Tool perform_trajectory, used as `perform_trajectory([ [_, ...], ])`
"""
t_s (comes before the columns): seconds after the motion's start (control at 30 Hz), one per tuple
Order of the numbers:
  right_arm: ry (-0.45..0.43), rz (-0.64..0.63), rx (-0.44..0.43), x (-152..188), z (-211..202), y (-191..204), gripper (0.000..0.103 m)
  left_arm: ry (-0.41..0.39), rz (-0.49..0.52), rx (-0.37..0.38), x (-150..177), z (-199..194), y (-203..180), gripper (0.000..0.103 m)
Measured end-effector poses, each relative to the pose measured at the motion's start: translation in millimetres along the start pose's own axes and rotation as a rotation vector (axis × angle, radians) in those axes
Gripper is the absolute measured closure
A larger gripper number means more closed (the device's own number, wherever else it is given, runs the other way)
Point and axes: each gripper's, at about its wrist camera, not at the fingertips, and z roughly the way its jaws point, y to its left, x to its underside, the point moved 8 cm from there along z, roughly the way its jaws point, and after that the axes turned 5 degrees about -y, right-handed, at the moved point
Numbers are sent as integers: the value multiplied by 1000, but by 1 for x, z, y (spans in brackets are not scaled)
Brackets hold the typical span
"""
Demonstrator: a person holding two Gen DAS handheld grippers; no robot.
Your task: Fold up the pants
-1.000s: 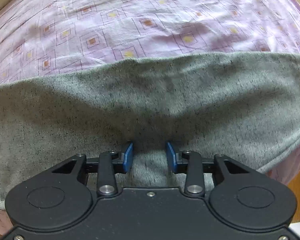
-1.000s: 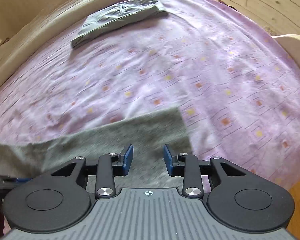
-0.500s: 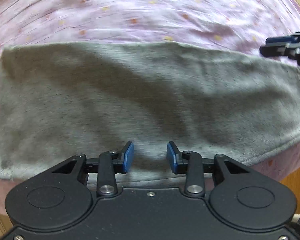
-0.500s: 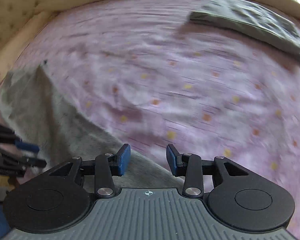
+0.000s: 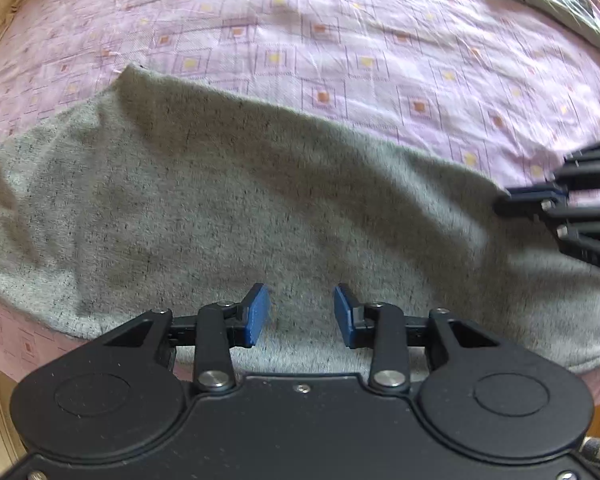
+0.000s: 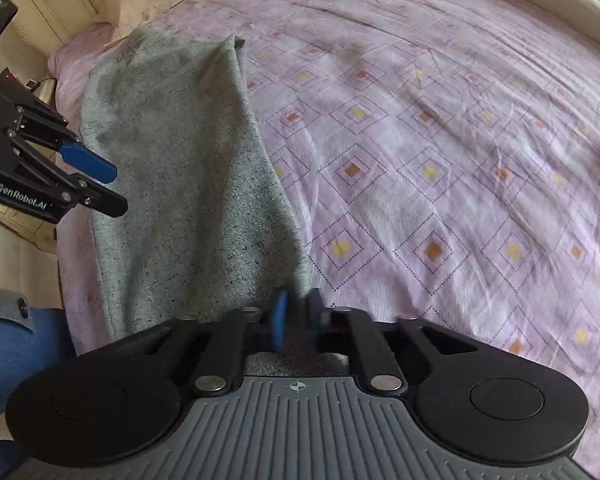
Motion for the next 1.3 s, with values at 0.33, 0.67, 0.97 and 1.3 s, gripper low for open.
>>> perform_trajectory([
  [0.33,-46,-108,44,20,-20,52,100,-20,-100,94,-57,18,-26,41],
  [0.67,-87,52,20,14,-26,38,96,68,-100,-7,-45,62,-19,65],
  [0.97,-42,218,-3,-8,-6,-28,79,64,-133,29,-29,60,-5,68],
  [1.3,26,69,97,-8,12,-11,101,37,-148,81,-37,56,6,68],
])
